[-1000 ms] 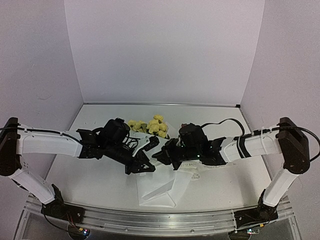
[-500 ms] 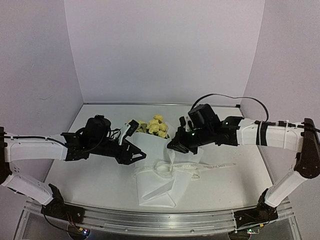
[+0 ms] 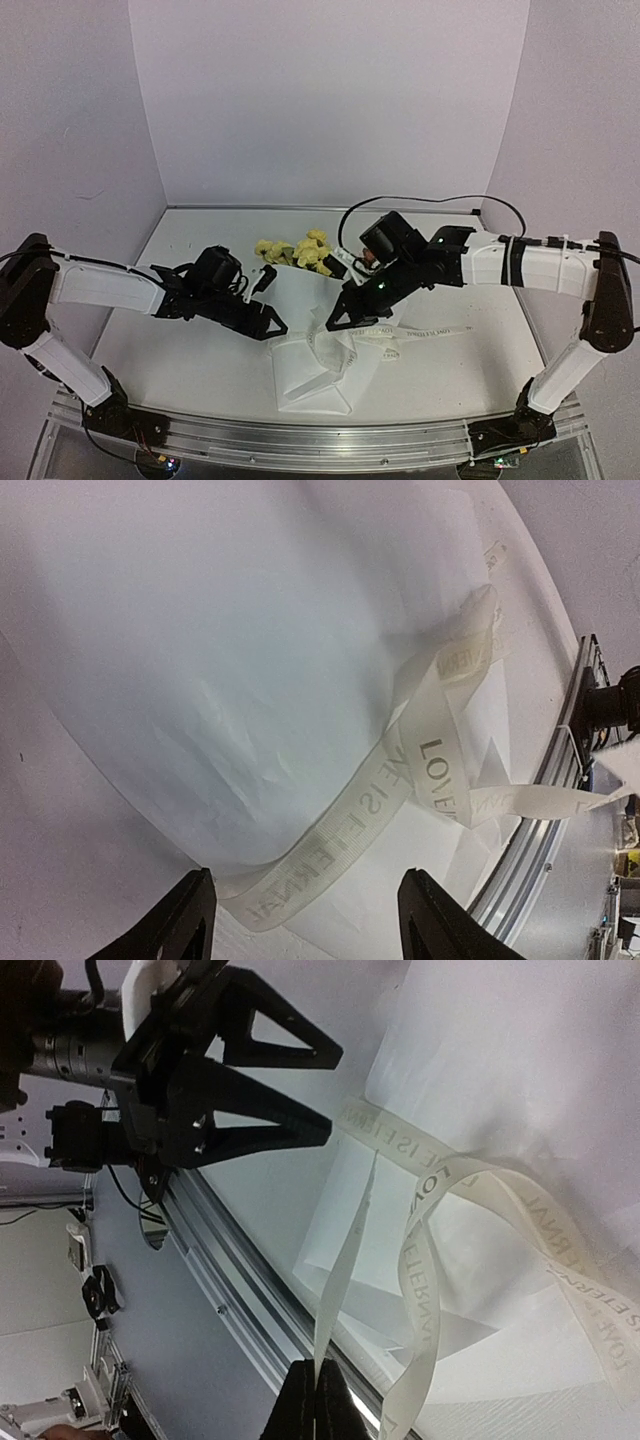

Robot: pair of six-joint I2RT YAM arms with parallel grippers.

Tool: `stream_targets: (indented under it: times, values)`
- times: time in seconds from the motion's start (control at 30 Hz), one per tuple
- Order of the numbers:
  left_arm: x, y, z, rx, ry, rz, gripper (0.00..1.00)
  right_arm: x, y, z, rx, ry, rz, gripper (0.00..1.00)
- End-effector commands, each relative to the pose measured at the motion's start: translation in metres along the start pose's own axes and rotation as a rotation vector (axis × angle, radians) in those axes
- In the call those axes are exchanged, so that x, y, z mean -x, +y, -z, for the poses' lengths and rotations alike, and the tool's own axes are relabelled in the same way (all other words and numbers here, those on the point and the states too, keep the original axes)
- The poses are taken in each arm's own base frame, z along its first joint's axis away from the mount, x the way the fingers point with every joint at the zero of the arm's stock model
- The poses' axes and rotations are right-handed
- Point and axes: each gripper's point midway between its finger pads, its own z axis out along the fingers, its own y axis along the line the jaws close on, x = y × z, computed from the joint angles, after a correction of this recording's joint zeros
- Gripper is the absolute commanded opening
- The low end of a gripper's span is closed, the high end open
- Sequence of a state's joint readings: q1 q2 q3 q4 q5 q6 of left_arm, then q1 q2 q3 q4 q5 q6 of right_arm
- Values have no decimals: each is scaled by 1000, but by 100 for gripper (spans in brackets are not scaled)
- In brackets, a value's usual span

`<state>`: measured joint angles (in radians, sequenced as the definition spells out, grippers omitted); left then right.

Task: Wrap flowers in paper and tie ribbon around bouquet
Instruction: Cross the ribbon over the folded bouquet.

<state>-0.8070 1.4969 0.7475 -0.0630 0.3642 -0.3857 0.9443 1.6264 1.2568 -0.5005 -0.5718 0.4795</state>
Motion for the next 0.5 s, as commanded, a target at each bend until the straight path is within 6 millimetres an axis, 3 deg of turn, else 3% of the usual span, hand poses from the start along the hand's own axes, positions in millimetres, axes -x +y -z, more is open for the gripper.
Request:
stream_targets:
  times: [0.0,0.17,0.47]
  values:
    - [10,-2,-9,10,26,10,67,-10,22,-11,74,72,78,0]
    - [10,2,-15,31,50,2,68,-15,32,-23,112,95,93,0]
    - [0,-1,-19,16,106,-18,55,-19,32,-39,133,134,62,0]
